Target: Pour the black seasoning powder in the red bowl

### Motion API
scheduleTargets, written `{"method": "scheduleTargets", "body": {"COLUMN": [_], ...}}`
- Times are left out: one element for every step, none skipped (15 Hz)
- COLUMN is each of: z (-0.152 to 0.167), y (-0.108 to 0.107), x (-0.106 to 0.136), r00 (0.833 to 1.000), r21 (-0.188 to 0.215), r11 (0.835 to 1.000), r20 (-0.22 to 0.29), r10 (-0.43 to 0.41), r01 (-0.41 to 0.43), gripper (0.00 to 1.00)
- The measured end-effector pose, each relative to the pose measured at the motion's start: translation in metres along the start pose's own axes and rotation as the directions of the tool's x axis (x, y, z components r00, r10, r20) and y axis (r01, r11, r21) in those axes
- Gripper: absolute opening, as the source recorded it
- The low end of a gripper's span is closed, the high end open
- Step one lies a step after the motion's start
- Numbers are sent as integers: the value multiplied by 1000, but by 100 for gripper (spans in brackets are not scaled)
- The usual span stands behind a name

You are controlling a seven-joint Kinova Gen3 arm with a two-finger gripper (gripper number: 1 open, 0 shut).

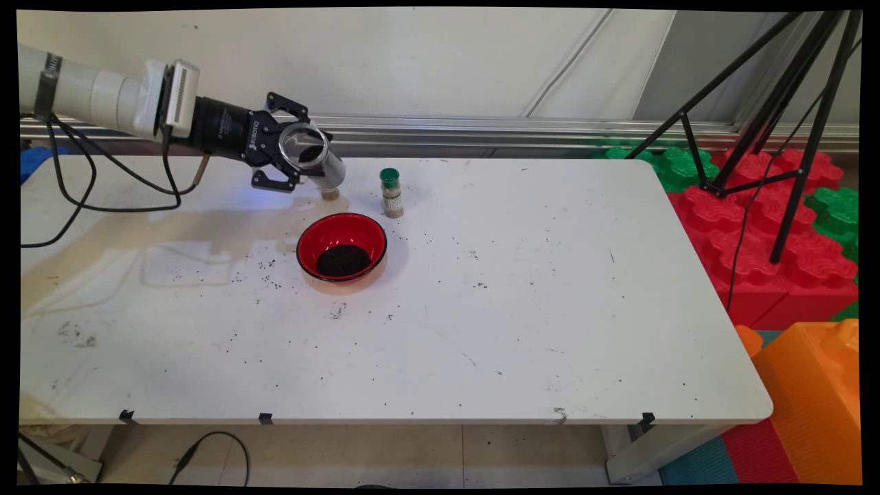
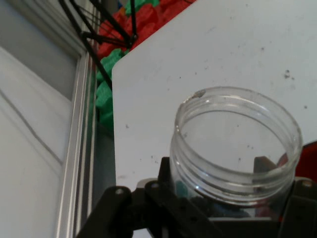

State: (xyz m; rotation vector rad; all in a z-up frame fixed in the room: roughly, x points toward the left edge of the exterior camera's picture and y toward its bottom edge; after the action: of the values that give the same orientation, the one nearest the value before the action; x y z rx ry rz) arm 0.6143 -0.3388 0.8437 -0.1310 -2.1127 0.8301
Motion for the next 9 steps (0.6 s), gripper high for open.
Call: {"method": "scheduleTargets", "body": {"z": [2, 3, 5, 6, 8, 10, 11, 12, 13], "y": [1, 2, 3, 4, 5, 6, 7, 7, 8], "x": [-1, -2, -2, -3, -3, -4, -5, -5, -5], "r00": [999, 998, 997, 993, 990, 984, 980, 976, 969], "r21": [-3, -6, -7, -10, -12, -16, -17, -18, -20], "r11": [999, 998, 997, 993, 990, 984, 980, 976, 969], "r20": [2, 4, 5, 6, 7, 9, 10, 11, 12], "r10": [36, 64, 83, 114, 141, 176, 199, 217, 248], "r01": [-36, -64, -83, -114, -141, -176, -199, -217, -248], "gripper": [0, 0, 0, 0, 0, 0, 0, 0, 0]}}
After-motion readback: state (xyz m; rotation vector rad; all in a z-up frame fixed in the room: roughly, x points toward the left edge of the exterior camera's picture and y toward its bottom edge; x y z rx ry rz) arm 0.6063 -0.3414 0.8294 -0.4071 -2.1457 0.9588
